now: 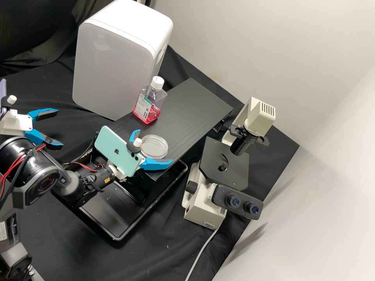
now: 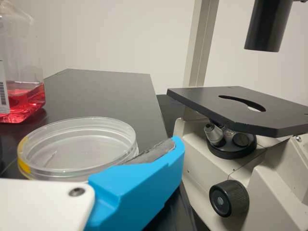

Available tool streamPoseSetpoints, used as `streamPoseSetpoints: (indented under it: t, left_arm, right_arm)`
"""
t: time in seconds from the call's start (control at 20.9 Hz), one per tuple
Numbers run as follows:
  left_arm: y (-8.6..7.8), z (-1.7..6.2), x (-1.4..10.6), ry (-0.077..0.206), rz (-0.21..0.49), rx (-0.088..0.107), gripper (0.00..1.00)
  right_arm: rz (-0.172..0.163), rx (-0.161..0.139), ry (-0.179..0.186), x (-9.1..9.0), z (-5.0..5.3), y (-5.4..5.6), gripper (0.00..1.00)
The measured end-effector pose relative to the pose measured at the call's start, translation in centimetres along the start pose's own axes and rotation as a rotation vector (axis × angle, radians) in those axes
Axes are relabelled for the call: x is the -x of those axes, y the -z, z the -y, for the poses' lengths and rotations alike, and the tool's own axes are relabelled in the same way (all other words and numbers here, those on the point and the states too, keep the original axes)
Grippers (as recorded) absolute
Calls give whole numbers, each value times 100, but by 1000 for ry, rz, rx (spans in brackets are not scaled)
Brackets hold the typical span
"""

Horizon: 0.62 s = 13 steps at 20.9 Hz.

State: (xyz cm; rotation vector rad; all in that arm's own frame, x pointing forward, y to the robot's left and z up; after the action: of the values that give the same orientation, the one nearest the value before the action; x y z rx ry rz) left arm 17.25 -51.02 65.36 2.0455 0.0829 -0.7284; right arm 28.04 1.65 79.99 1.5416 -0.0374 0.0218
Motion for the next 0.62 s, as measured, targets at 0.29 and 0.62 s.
streamPoseSetpoints:
  t: [0.29, 0.62]
  left_arm:
    - [-16, 21, 1, 8, 6, -3, 100]
    - [-16, 21, 1, 8, 6, -3, 100]
  right_arm:
    - [-3, 2, 2, -4, 19, -1, 0]
    - [-6, 9, 5, -3, 27, 7, 0]
